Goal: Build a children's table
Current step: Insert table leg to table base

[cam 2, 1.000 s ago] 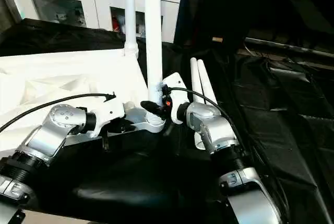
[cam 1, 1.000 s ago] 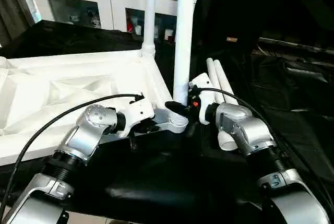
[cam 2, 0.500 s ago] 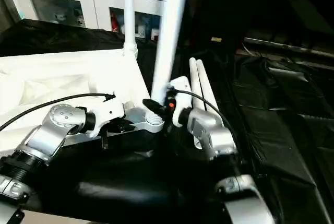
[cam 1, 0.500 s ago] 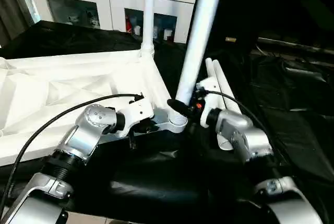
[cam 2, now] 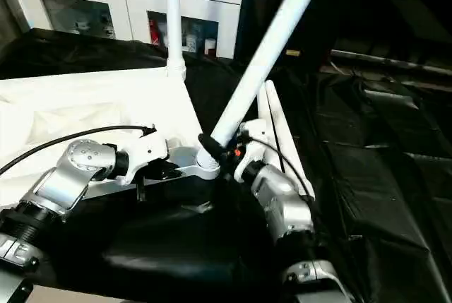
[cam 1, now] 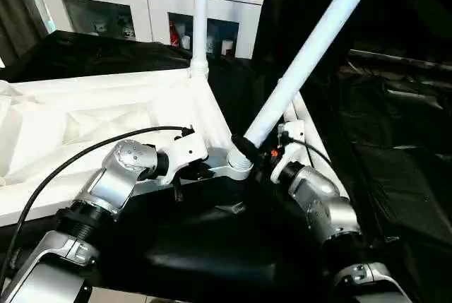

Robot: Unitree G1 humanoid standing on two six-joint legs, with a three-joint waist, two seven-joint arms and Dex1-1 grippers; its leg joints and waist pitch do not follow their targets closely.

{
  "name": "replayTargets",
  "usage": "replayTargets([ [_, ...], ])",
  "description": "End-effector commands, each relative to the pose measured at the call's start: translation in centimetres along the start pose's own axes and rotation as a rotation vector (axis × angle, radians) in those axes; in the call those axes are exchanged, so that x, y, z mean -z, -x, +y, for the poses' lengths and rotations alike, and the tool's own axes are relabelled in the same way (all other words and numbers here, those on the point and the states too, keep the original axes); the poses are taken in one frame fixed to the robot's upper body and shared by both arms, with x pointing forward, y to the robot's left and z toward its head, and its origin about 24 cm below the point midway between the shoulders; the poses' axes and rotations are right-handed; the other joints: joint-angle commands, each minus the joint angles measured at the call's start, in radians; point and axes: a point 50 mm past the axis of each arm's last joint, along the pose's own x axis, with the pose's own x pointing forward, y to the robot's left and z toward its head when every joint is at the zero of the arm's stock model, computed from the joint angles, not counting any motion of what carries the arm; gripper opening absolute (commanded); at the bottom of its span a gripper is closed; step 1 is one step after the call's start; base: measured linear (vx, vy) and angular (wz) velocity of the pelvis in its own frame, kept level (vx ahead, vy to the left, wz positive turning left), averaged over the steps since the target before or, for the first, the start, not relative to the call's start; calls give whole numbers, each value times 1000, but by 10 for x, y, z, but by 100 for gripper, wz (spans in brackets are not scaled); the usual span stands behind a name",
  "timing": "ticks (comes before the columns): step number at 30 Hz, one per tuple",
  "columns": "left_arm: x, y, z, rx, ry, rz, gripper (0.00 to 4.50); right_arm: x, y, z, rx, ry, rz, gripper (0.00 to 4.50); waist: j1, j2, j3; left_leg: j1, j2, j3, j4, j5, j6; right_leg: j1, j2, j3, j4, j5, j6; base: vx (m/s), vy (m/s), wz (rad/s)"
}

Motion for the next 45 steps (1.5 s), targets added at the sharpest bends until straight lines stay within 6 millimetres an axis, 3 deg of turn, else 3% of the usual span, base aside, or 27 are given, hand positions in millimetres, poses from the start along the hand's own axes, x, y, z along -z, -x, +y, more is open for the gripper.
replayTargets([
  [1,10,0,-1,10,8,66,0,28,14,-3,16,46,154,193,1,29,-50,26,56,-21,-92,-268,-45,25,-65,29,-73,5,-242,0,0,0],
  [3,10,0,-1,10,7,66,0,28,13,-3,11,57,159,193,2,29,-49,26,56,-21,-93,-271,-40,25,-65,29,-74,-1,-241,0,0,0],
  [9,10,-1,-3,35,-18,58,0,22,5,0,-87,164,229,192,-2,25,-42,30,58,-25,-102,-364,-55,19,-71,34,-91,-179,-216,0,0,0],
  [12,10,-1,-7,67,-24,57,0,18,1,-3,-112,159,259,192,-3,18,-45,29,58,-22,-100,-320,-43,22,-69,35,-89,-131,-219,0,0,0],
  [15,10,-1,-10,86,-24,54,0,15,-1,-5,-130,128,281,192,-4,18,-47,25,57,-20,-97,-260,-24,27,-68,34,-82,-56,-230,0,0,0],
  [16,10,-1,-10,91,-26,46,0,15,-1,-6,-154,119,301,192,-6,12,-48,27,57,-17,-95,-247,-16,26,-65,32,-80,-28,-239,0,0,0],
  [18,9,-1,-11,103,-32,36,0,15,-1,-7,-177,115,318,192,-4,16,-47,27,57,-17,-96,-252,-15,26,-66,32,-81,-39,-242,0,0,0],
  [21,9,2,-15,152,-54,12,0,15,1,-8,-225,115,335,192,-4,12,-47,28,59,-18,-97,-264,-18,25,-69,32,-84,-72,-242,0,0,0],
  [31,8,12,-28,327,-143,-46,0,25,19,-1,-446,151,404,192,-4,11,-49,31,60,-15,-95,-235,6,26,-64,29,-76,12,-255,0,0,0],
  [37,7,13,-29,345,-160,-51,0,28,24,0,-502,166,434,192,-2,11,-45,36,63,-16,-102,-303,-18,22,-67,31,-84,-71,-254,0,0,0],
  [45,7,10,-20,258,-138,-54,0,30,25,2,-508,150,421,192,5,11,-45,37,63,-16,-104,-318,-28,20,-68,33,-89,-102,-243,0,0,0],
])
